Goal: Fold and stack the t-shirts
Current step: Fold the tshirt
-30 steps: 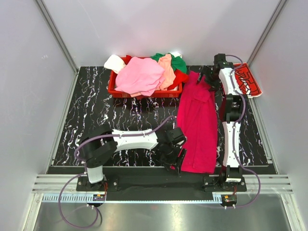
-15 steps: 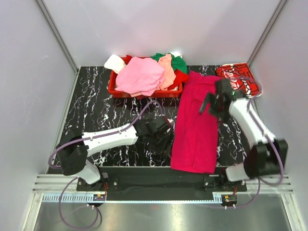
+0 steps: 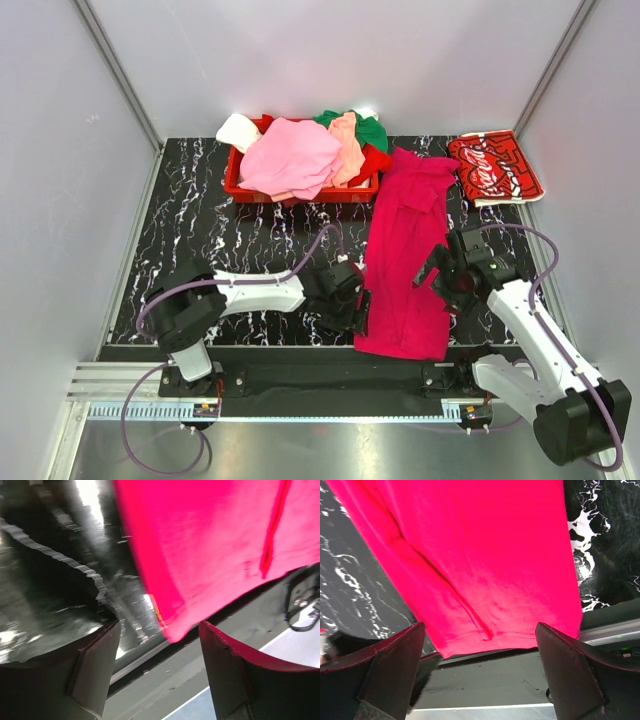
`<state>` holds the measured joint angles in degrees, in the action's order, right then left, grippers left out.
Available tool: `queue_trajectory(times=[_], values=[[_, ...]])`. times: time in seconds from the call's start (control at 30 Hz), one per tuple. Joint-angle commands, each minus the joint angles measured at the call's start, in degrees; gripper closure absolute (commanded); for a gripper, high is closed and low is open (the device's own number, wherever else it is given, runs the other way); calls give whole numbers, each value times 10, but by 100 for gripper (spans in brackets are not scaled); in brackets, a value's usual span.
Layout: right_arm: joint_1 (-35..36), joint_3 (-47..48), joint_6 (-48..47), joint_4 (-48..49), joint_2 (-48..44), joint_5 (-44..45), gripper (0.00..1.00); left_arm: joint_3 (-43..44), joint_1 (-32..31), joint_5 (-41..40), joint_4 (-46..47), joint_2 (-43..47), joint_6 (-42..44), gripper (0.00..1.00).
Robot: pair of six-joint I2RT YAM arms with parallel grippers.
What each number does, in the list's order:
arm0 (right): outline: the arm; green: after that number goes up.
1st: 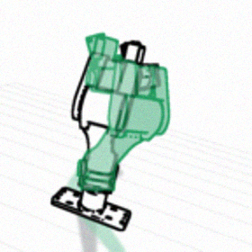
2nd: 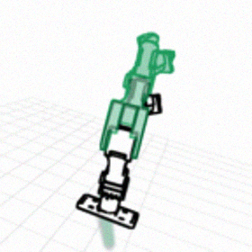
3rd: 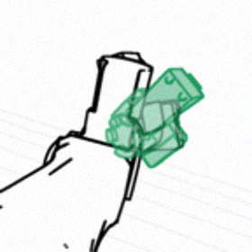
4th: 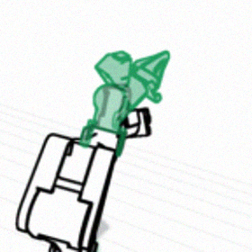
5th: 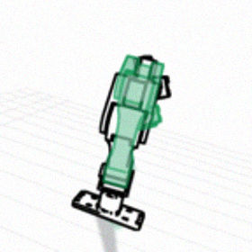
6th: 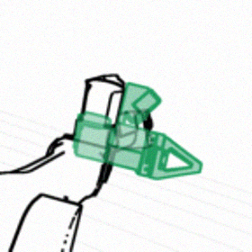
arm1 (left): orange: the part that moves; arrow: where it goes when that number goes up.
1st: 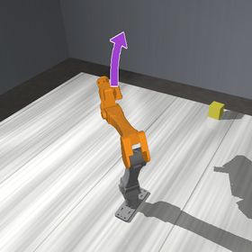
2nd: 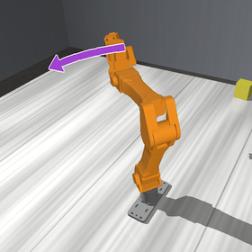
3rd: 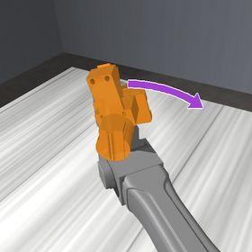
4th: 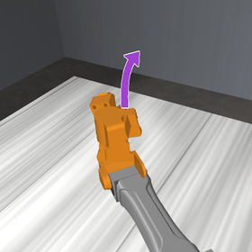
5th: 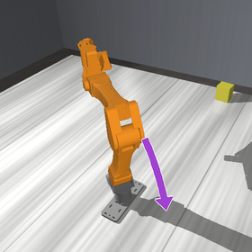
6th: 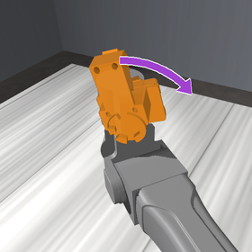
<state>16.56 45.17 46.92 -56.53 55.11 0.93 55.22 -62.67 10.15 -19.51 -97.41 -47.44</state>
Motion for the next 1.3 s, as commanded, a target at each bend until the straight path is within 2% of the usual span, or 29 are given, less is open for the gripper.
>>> queue_trajectory(times=[0.0, 0.07, 0.2, 0.23, 0.27, 0.37, 0.4, 0.5, 0.6, 0.7, 0.83, 0.9, 0.93, 1.0, 1.1, 1.27], values=[[3, 0, 24, -7, -17, 13, 0, 15, -21, -8, 38, -37, -17, 30], [3, -10, 24, -4, -23, 14, 0, 17, -31, -11, 44, -48, -22, 33], [3, -23, 34, 4, -31, 8, 0, 29, -36, -2, 52, -73, -23, 71], [3, -30, 40, 6, -33, 7, 0, 37, -35, 6, 50, -73, -23, 92], [3, -35, 42, 8, -34, 4, 0, 42, -33, 7, 45, -70, -20, 100], [15, -56, 56, 11, -34, -6, 0, 41, -18, -15, 1, -13, -26, 100], [22, -62, 63, 10, -35, -7, 0, 32, 6, -15, -4, 36, -30, 100], [77, -87, 106, 9, -45, 0, 1, 6, 60, -7, -35, 119, -30, 100], [153, -106, 162, 10, -42, 7, 3, 23, 108, -19, -82, 148, 1, 100], [243, -127, 227, 35, -26, 8, 5, 21, 145, -2, -84, 140, 22, 100], [370, -141, 333, 138, 24, 21, 7, 8, 161, 27, -58, 108, 29, 100], [420, -141, 358, 180, 66, 30, 7, 4, 163, 35, -49, 85, 28, 100], [433, -142, 379, 226, 82, 34, 7, 0, 163, 37, -47, 79, 27, 100], [453, -138, 396, 252, 131, 42, 9, -9, 163, 42, -47, 69, 21, 100], [474, -106, 414, 214, 180, 71, 13, -42, 164, 52, -29, 76, 11, 100], [478, -160, 469, 211, 111, 100, 26, -72, 165, 61, -12, 89, 2, 100]])
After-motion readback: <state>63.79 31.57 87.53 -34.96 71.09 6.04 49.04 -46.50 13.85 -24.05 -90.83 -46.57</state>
